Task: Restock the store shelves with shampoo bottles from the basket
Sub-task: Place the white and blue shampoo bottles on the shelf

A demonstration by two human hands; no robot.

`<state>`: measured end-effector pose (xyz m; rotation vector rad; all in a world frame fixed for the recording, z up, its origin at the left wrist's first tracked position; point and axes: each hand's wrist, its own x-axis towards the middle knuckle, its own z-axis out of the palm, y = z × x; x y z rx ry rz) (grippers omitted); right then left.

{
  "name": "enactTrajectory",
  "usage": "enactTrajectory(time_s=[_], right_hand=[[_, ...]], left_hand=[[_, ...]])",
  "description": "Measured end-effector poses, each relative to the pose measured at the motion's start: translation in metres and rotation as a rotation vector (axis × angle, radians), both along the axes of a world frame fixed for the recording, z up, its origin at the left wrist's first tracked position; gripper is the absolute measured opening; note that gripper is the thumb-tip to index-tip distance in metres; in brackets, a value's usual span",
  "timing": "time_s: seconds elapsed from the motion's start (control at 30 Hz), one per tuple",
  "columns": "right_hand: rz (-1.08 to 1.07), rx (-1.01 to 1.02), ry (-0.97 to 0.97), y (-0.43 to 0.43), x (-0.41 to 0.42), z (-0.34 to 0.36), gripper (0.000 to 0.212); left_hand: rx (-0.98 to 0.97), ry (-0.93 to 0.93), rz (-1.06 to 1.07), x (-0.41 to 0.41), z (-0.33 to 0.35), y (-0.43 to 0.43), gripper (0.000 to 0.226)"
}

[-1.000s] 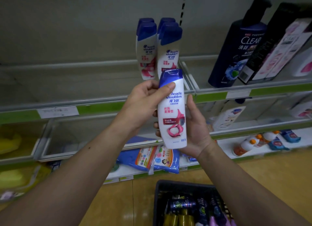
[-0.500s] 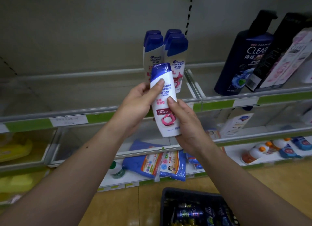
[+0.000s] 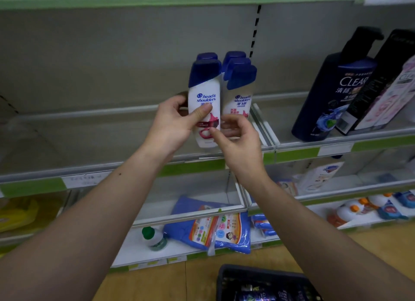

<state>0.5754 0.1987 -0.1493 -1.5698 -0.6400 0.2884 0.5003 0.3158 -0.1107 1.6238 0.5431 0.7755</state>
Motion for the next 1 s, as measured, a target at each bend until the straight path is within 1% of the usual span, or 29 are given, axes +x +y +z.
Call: enactTrajectory(time_s=[0.13, 0.3, 0.37, 0.43, 0.5, 0.63, 0.9, 1.0], right_hand=[[-0.078, -0.045, -0.065, 0.008, 0.008, -0.014, 0.036], [-0.146, -0.071, -0.125, 0.017, 0.01, -0.023, 0.03], [-0.159, -0.087, -0.14, 0.018, 0.01, -0.023, 0.03], [-0.158, -0.079, -0.136, 0.018, 0.009, -0.023, 0.029], [-0.164, -0.072, -0.133, 0.018, 0.008, -0.023, 0.027], [-0.161, -0.093, -0.126, 0.021, 0.01, -0.022, 0.021], [-0.133, -0.141, -0.106, 0.024, 0.011, -0.018, 0.015], [-0.124, -0.167, -0.103, 0.024, 0.012, -0.017, 0.013]], left_hand=[[0.012, -0.004, -0.017, 0.016, -0.011, 0.002, 0.018], [-0.005, 0.01, -0.004, 0.025, -0.021, 0.003, 0.023], [0.066, 0.042, 0.012, 0.025, -0.022, 0.004, 0.027], [0.182, 0.097, 0.064, 0.022, -0.026, 0.006, 0.036], [0.249, 0.138, 0.114, 0.017, -0.034, 0.007, 0.041], [0.3, 0.183, 0.16, 0.013, -0.042, 0.005, 0.037], [0.302, 0.181, 0.179, 0.016, -0.041, 0.005, 0.032], [0.278, 0.184, 0.16, 0.017, -0.041, 0.008, 0.033]])
